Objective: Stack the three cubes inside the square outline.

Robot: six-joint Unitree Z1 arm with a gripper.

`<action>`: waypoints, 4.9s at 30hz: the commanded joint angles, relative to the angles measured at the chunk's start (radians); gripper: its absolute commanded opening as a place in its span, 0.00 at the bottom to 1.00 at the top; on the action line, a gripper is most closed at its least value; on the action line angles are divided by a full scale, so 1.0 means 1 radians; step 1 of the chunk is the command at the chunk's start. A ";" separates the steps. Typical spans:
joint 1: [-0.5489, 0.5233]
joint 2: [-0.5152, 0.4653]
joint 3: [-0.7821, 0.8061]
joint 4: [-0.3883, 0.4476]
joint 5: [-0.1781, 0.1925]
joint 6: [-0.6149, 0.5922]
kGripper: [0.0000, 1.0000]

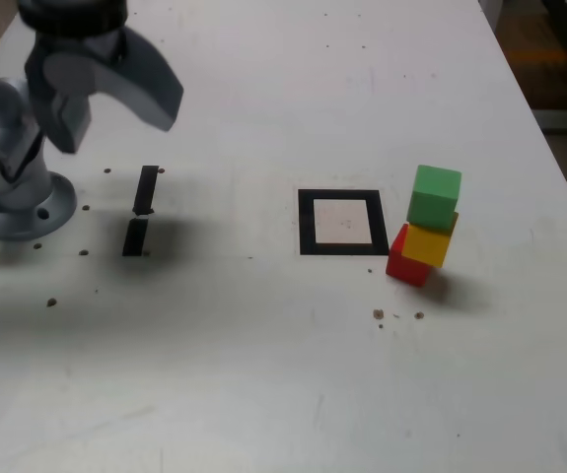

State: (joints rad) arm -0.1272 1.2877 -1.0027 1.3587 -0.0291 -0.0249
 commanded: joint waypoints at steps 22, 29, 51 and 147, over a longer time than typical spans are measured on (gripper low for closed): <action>-0.198 0.597 -1.355 0.276 0.055 0.000 0.99; -0.203 0.606 -1.360 0.277 0.092 -0.001 0.99; -0.205 0.788 -1.176 0.273 0.045 0.014 0.98; 0.294 0.626 -0.203 -0.295 0.132 0.132 0.56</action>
State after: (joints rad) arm 0.1663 1.9174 -1.2073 1.0584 0.1061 0.1068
